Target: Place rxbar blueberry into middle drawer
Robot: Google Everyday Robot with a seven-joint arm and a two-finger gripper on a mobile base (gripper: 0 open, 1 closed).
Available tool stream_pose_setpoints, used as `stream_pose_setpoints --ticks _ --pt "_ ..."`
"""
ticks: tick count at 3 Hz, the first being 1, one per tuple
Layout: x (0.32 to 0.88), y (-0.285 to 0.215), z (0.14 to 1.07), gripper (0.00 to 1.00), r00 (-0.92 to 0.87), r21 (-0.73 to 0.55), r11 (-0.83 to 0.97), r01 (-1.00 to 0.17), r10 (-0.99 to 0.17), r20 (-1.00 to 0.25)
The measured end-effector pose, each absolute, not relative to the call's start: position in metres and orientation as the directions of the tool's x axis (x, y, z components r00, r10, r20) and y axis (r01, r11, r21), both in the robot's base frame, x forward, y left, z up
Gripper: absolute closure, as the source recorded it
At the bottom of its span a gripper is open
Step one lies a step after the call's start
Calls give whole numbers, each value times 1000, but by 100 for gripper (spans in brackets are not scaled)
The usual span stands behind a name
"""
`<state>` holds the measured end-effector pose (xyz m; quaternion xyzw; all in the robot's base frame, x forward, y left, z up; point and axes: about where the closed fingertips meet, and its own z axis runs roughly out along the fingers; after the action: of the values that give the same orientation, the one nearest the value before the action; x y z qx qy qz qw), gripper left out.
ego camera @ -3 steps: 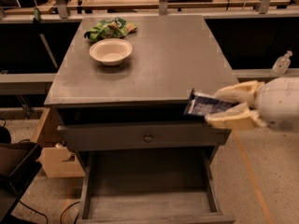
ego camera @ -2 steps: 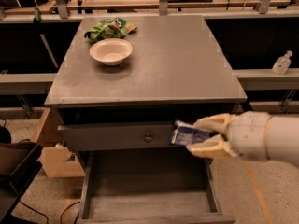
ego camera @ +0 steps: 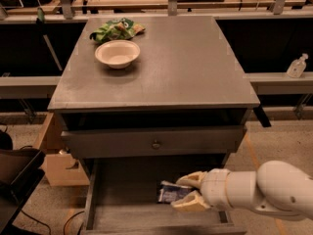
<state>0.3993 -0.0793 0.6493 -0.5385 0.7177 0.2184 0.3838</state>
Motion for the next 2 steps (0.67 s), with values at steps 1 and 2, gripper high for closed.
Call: stream_pose_setpoints --ticks 1,2 --pt "400 -65 592 100 -187 -16 322 -946 -589 -786" --pt "400 -65 592 100 -187 -16 322 -946 -589 -786"
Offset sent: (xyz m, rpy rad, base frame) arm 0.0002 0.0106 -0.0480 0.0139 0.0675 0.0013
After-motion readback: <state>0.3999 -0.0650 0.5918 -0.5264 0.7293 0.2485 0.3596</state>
